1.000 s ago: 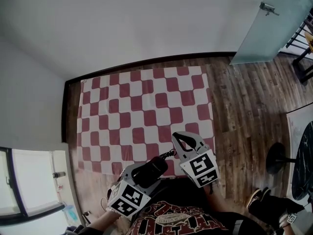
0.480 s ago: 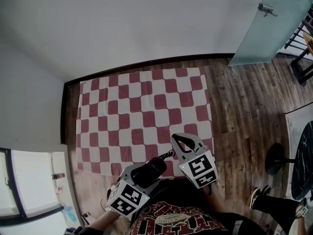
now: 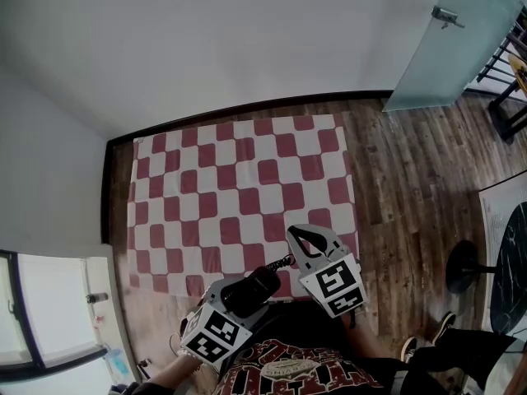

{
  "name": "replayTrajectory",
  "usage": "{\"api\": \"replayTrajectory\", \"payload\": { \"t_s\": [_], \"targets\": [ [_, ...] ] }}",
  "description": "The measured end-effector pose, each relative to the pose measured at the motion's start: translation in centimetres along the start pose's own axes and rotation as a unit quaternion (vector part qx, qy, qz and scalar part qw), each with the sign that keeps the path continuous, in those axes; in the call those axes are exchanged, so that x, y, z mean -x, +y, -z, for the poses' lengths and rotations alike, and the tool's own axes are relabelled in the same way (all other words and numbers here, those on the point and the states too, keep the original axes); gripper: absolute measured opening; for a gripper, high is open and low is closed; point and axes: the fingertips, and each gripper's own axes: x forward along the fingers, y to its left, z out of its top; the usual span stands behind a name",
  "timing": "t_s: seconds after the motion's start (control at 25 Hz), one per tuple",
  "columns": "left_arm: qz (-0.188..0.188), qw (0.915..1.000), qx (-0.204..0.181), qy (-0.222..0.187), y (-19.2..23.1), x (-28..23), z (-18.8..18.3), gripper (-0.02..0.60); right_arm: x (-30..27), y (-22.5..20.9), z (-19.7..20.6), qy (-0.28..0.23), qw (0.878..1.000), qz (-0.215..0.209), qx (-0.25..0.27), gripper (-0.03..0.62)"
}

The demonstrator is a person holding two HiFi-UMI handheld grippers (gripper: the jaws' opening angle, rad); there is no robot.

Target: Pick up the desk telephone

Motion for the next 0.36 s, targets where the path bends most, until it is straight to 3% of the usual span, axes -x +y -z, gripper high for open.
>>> {"api": "replayTrajectory", "payload": {
  "t_s": [0.36],
  "targets": [
    [0.006, 1.0000, 0.001, 0.005, -0.46, -0.27, 0.65, 0.288, 0.29, 0.30, 0.05, -0.002, 1.000, 0.001, 0.000, 0.018]
  ]
}}
